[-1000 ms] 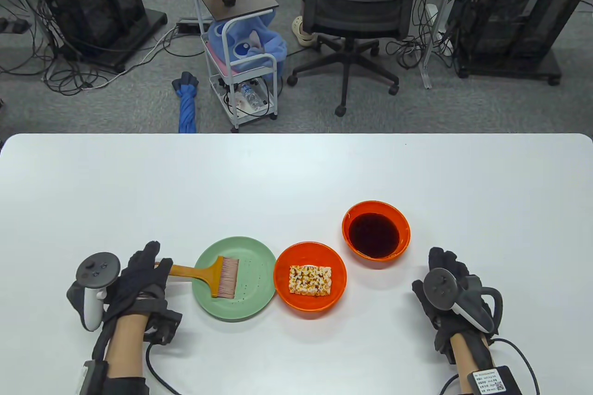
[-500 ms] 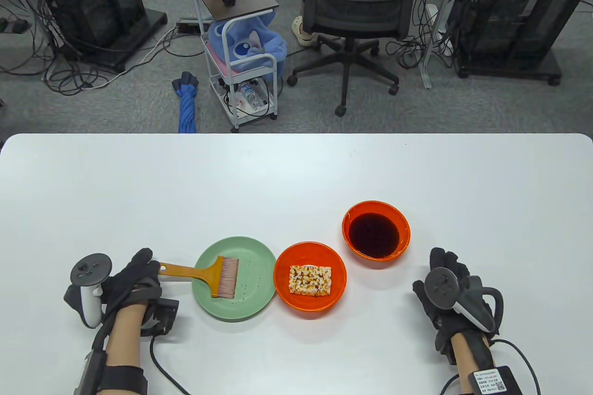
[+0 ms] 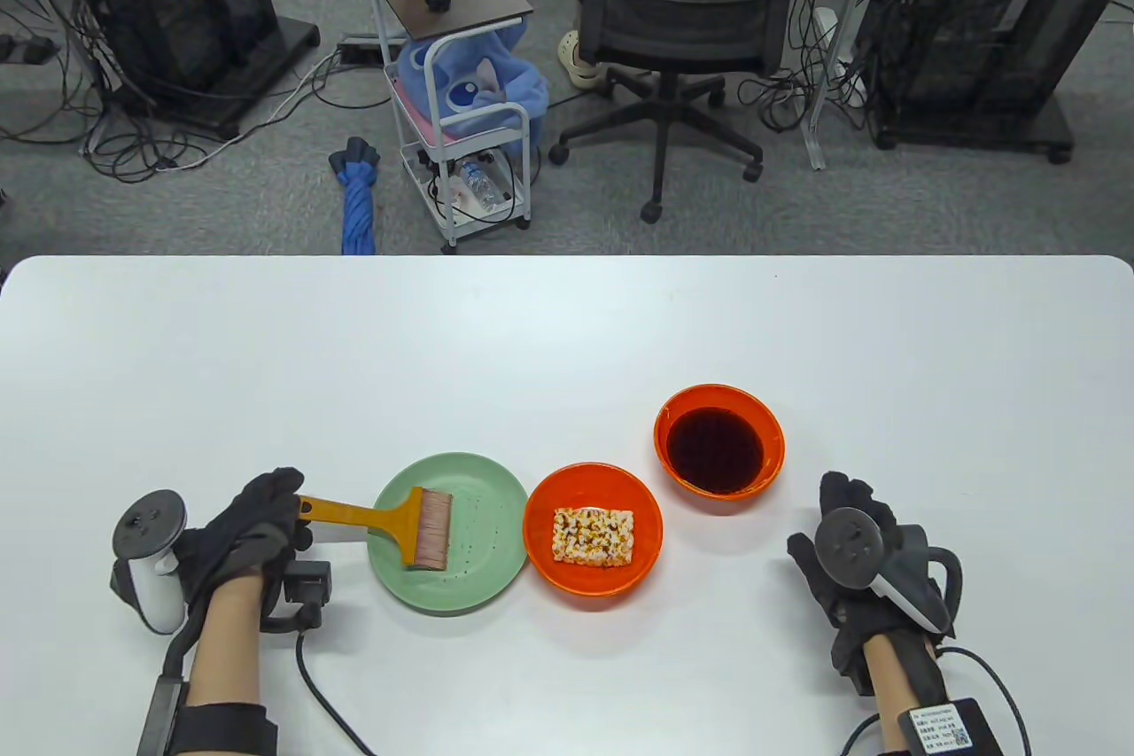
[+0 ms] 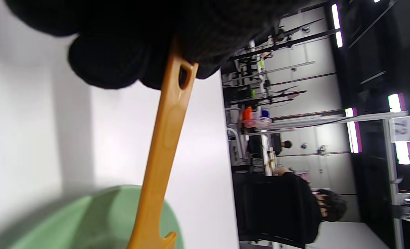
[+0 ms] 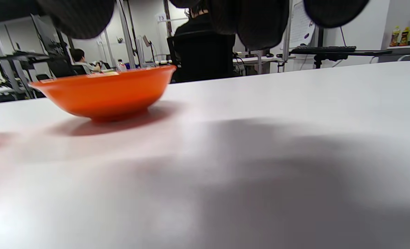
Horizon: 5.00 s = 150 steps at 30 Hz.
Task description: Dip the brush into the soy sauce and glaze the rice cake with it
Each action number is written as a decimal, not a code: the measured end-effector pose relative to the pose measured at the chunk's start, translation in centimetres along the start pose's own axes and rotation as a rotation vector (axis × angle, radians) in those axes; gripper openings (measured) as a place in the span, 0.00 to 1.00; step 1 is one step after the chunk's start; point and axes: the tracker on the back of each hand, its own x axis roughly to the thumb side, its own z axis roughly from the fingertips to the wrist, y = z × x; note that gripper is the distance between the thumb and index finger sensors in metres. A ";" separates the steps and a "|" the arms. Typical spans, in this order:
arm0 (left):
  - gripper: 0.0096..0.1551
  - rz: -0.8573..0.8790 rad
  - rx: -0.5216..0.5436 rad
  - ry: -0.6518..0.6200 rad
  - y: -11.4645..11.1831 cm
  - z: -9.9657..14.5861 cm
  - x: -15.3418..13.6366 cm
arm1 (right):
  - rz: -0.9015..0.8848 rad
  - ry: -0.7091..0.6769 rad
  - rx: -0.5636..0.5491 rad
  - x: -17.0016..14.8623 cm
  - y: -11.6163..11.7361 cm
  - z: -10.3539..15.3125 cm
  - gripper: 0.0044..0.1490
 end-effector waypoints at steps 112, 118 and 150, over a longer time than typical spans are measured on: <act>0.30 -0.186 -0.149 -0.408 -10.3 4.2 2.3 | -0.604 0.195 -0.021 0.3 -4.7 -11.7 0.29; 0.30 -0.189 -0.158 -0.403 -10.3 4.2 2.3 | -0.538 0.193 0.030 0.6 -4.8 -12.3 0.29; 0.31 -0.213 -0.169 -0.384 -10.0 3.8 2.2 | -0.385 0.150 0.055 2.5 -5.0 -13.1 0.29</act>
